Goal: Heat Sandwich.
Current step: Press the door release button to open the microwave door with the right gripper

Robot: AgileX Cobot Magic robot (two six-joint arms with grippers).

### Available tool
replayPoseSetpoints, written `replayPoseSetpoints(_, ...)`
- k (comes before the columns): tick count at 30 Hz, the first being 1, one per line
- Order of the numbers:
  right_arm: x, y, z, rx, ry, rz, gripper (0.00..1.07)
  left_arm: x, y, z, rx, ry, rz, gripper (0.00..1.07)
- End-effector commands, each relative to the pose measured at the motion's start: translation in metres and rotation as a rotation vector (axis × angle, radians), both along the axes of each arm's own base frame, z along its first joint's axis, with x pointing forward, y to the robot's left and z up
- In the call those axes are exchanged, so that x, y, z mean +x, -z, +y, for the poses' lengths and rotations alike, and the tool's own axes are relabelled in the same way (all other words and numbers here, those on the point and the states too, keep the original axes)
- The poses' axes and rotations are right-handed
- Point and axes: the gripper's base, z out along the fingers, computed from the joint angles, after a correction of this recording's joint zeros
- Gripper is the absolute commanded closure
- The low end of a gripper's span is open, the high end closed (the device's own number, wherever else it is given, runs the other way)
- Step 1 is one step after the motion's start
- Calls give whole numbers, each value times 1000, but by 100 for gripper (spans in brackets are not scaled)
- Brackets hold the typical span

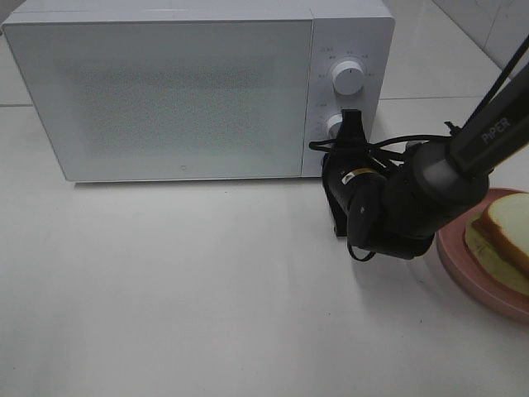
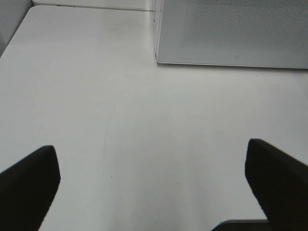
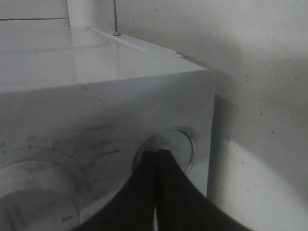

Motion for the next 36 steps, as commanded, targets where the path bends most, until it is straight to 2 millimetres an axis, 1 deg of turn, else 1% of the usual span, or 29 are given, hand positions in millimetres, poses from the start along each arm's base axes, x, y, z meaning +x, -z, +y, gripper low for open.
replayPoseSetpoints(1, 11, -12, 0, -13, 2, -75, 107, -2, 0, 0, -2, -4, -27, 9)
replayPoseSetpoints(2, 15, -14, -4, -15, 24, -94, 107, -2, 0, 0, -2, -4, -27, 9)
replayPoseSetpoints(4, 16, -16, -4, -15, 23, -105, 107, -2, 0, 0, -2, -4, -27, 9)
replayPoseSetpoints(6, 22, -19, -7, -7, 38, -119, 107, -2, 0, 0, -2, -4, -27, 9)
replayPoseSetpoints(10, 27, -23, -7, -6, 43, -136, 107, -2, 0, 0, -2, -4, -27, 9)
replayPoseSetpoints(12, 35, -31, -9, -13, 56, -183, 107, -2, 0, 0, -2, -4, -27, 9)
replayPoseSetpoints(14, 37, -33, -8, -11, 57, -192, 107, -2, 0, 0, -2, -4, -27, 9)
replayPoseSetpoints(15, 40, -38, -7, -7, 62, -221, 107, -2, 0, 0, -2, -4, -27, 9)
replayPoseSetpoints(18, 45, -43, -4, -16, 56, -240, 107, -2, 0, 0, -2, -4, -27, 9)
replayPoseSetpoints(36, 47, -42, -5, -41, 55, -194, 107, -2, 0, 0, -2, -4, -27, 9)
